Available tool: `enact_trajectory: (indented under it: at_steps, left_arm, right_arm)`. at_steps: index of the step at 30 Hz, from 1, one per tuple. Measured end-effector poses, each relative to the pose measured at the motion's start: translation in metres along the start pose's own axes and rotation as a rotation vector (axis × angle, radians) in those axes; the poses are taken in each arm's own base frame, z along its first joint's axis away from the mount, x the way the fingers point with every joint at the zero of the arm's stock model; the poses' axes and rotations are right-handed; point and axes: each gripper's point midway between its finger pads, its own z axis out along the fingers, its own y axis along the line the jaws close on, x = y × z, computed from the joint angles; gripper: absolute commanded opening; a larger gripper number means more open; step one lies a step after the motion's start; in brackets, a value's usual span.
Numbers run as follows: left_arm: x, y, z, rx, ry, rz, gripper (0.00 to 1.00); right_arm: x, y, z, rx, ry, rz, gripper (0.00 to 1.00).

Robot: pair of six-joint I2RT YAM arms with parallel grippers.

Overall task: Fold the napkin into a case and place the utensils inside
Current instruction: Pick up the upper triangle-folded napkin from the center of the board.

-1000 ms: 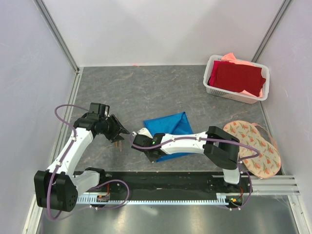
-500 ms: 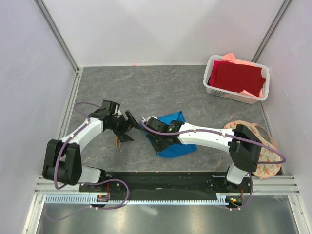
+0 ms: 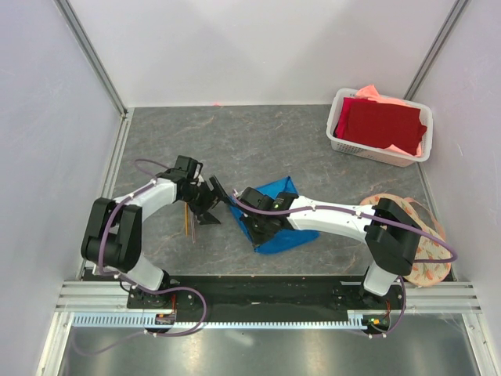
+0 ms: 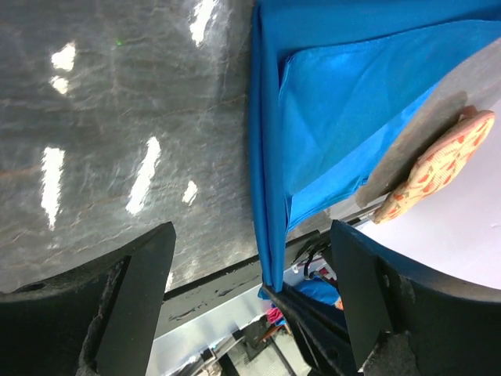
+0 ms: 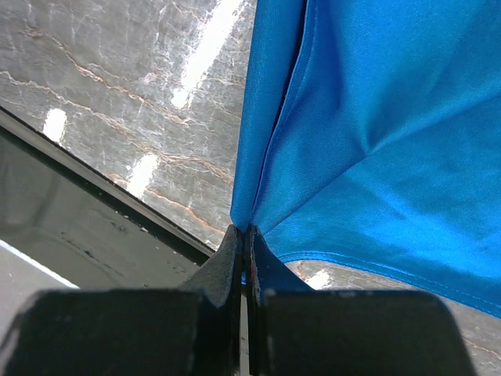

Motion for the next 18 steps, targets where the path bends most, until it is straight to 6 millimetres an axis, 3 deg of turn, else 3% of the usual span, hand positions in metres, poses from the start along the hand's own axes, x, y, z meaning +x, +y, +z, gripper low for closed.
enact_trajectory:
  at_steps: [12,18]
  left_arm:
    - [-0.019,-0.008,0.025,-0.056,0.005,0.001,0.63]
    - [-0.026,-0.007,0.032,-0.092,-0.011,0.002,0.61]
  right_arm:
    - [0.001,0.002,0.0,-0.008,0.004,0.011,0.0]
    - [-0.001,0.003,-0.002,-0.008,-0.003,0.019,0.0]
